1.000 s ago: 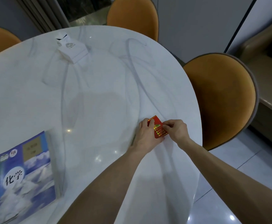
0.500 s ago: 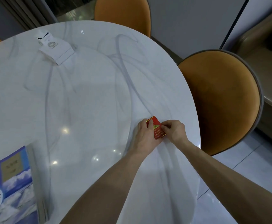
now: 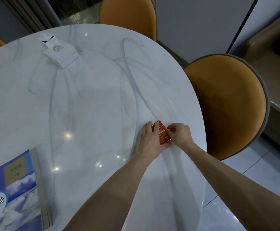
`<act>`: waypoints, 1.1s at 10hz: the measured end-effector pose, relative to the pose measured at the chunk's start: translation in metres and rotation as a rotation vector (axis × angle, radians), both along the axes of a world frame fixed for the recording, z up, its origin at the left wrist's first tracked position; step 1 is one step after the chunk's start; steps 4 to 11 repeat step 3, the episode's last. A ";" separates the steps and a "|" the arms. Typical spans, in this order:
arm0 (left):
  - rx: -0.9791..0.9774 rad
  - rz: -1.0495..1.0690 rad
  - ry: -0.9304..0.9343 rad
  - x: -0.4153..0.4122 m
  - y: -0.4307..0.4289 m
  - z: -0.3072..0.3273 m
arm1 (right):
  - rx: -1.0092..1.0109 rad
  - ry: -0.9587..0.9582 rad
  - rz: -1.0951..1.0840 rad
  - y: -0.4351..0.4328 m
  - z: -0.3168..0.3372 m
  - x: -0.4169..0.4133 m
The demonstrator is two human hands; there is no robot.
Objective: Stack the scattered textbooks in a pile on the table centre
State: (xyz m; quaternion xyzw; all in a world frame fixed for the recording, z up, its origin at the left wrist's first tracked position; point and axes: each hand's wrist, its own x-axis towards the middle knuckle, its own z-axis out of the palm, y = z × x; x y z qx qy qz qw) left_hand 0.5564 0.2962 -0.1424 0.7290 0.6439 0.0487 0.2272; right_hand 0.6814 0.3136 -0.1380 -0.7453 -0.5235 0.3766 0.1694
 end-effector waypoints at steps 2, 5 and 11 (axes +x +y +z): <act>0.097 -0.004 -0.001 -0.014 -0.008 0.026 | 0.021 -0.138 0.084 -0.007 0.017 -0.007; 0.100 0.030 0.000 -0.030 -0.014 0.042 | 0.049 -0.228 0.156 -0.014 0.030 -0.020; 0.100 0.030 0.000 -0.030 -0.014 0.042 | 0.049 -0.228 0.156 -0.014 0.030 -0.020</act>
